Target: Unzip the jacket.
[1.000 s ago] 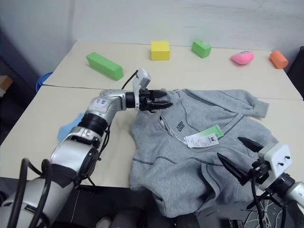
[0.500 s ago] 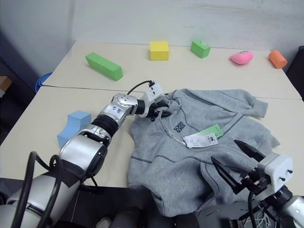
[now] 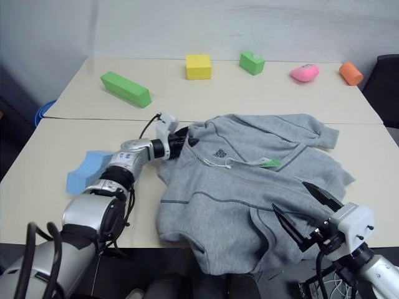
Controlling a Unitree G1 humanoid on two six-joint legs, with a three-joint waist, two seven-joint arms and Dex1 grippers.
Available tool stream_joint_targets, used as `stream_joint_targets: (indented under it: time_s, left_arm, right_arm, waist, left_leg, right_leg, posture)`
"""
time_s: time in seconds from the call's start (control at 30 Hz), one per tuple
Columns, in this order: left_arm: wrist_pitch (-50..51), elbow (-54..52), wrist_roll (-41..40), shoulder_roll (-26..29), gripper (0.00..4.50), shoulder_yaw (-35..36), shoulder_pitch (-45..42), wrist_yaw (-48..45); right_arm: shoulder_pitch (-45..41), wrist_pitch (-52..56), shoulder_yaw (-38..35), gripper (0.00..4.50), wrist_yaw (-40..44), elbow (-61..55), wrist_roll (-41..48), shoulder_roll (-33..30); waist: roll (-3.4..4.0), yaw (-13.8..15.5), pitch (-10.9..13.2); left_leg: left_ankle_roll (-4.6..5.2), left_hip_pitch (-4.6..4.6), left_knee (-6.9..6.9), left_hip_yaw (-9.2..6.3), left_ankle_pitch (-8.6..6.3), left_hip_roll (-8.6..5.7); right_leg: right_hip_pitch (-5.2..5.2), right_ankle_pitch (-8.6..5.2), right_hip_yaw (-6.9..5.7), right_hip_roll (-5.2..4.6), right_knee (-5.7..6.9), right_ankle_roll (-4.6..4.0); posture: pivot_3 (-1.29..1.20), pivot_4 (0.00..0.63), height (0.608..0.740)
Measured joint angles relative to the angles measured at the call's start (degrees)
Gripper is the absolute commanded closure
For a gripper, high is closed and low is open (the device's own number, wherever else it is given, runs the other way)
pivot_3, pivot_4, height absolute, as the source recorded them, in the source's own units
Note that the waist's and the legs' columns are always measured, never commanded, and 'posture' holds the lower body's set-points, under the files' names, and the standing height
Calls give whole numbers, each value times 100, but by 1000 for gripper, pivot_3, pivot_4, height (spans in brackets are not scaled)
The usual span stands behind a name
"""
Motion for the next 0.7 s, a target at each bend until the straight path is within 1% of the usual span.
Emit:
stream_joint_targets:
  time_s: [0.07, 0.17, 0.3, 0.33, 0.4, 0.43, 0.53, 0.63, 0.7]
  left_arm:
    - [628, -1037, -271, 147, 4491, 191, 520, 133]
    - [1813, -2888, -629, 439, 4491, 360, 1360, 375]
    - [3242, -4727, -1099, 839, 4491, 599, 2033, 709]
    - [3439, -4952, -1167, 935, 4491, 635, 2110, 734]
    - [3815, -5846, -1200, 1507, 4491, 519, 2561, 672]
    - [4088, -6181, -1288, 1601, 4491, 578, 2710, 711]
    - [5109, -6955, -1800, 1552, 4491, 1025, 3045, 1023]
    - [5485, -7401, -2018, 1731, 4491, 1063, 3480, 1053]
    - [5650, -7515, -2159, 1833, 4491, 1067, 3631, 1021]
  right_arm:
    - [0, -29, 15, 0, 67, 59, -5, -45]
    - [18, -63, 32, 0, 176, 106, -31, -176]
    - [-13, -27, 29, 0, 249, 278, -46, -345]
    - [-7, 0, 28, 0, 256, 298, -54, -395]
    - [-46, 130, 6, 0, 234, 363, -107, -554]
    - [-76, 222, -16, 0, 185, 454, -109, -605]
    - [-298, 618, -63, 0, 24, 770, -48, -718]
    - [-500, 937, -278, 0, -57, 1016, 46, -945]
    - [-597, 1146, -433, 0, -60, 1211, 128, -1095]
  waist:
    - [0, -21, 0]
    - [0, -43, 0]
    - [0, 5, 0]
    - [0, 19, 0]
    - [0, -6, 0]
    - [0, 7, 0]
    - [0, 47, 0]
    - [1, 43, 0]
    - [1, 57, 0]
  left_leg:
    - [-2, 0, 0, 1, -1, 3]
    - [-6, 0, 2, -3, -2, 6]
    - [-7, 0, 6, -7, -3, 6]
    - [-7, 0, 5, -8, -3, 5]
    - [-15, 4, 3, -6, -7, 8]
    - [-19, 9, 3, -9, -9, 10]
    - [-18, 8, 9, -18, -9, 9]
    - [-22, 10, 8, -19, -11, 9]
    - [-25, 8, 8, -22, -11, 11]
  right_leg:
    - [-2, -1, 4, 0, 3, -2]
    - [-4, -3, 8, -1, 10, -6]
    - [-2, -4, 21, -3, 9, -7]
    - [-2, -4, 26, -5, 11, -8]
    - [-2, -7, 36, -3, 10, -13]
    - [2, -9, 38, -3, 12, -17]
    - [7, -12, 42, -8, 14, -21]
    - [7, -15, 42, -7, 16, -27]
    - [7, -17, 40, -4, 15, -30]
  posture:
    - [0, 150, 740]
    - [0, 150, 740]
    - [0, 150, 740]
    - [0, 150, 740]
    - [0, 150, 740]
    - [0, 150, 740]
    - [0, 150, 740]
    - [0, 150, 740]
    - [0, 150, 740]
